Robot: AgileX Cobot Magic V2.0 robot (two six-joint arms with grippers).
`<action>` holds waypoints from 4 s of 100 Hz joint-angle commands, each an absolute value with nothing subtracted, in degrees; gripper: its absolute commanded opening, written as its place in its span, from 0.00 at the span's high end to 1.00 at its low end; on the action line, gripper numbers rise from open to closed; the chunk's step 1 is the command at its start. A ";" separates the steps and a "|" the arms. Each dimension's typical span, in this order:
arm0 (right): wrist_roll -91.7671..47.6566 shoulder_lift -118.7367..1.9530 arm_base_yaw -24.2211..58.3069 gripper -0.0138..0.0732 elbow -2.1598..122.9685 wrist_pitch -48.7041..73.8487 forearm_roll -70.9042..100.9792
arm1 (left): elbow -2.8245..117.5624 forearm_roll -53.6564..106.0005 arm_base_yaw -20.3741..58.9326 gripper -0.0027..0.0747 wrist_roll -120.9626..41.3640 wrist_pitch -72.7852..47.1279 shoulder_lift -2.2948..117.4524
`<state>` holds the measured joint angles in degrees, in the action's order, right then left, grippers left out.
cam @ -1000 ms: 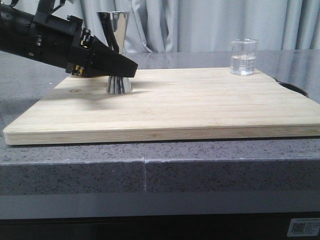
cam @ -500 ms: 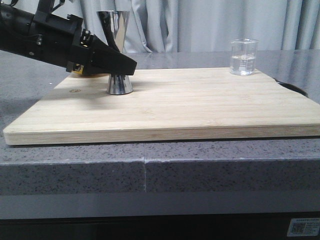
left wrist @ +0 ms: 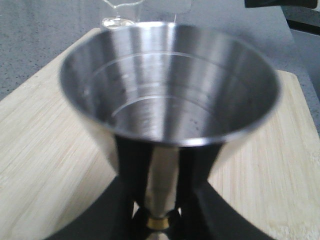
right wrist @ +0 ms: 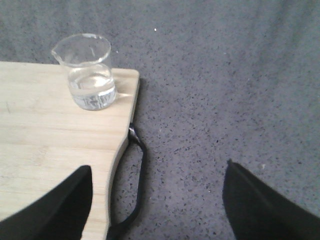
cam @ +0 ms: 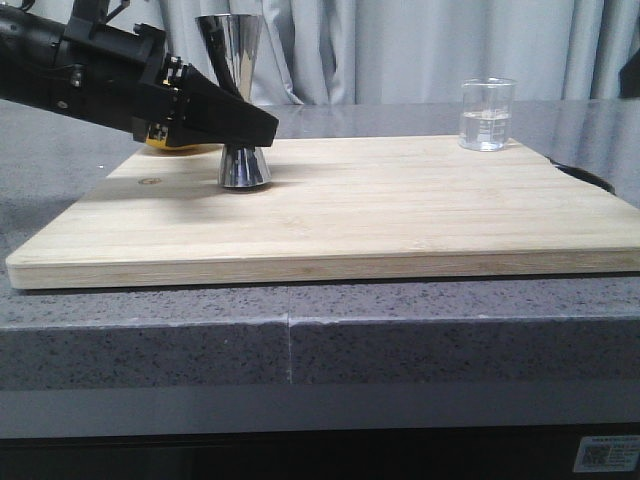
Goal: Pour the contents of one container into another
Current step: 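Move the right gripper down to the glass beaker, then grasp the glass beaker with the right gripper and lift it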
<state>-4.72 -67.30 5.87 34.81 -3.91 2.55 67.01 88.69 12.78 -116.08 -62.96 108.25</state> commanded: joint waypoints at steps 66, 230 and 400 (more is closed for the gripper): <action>-3.74 -74.86 6.25 0.27 36.57 -27.33 1.96 | 70.37 92.94 13.21 0.98 -116.16 -67.54 104.74; -1.35 -94.90 13.94 0.28 41.65 -48.72 1.48 | 70.72 92.02 13.21 0.98 -116.16 -69.20 104.74; -1.35 -101.58 13.94 0.44 48.75 -46.75 0.61 | 70.72 92.02 13.21 0.98 -116.16 -71.17 104.74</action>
<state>-1.38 -103.90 13.97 46.99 -41.85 1.52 69.08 88.17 12.78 -116.08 -66.39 108.14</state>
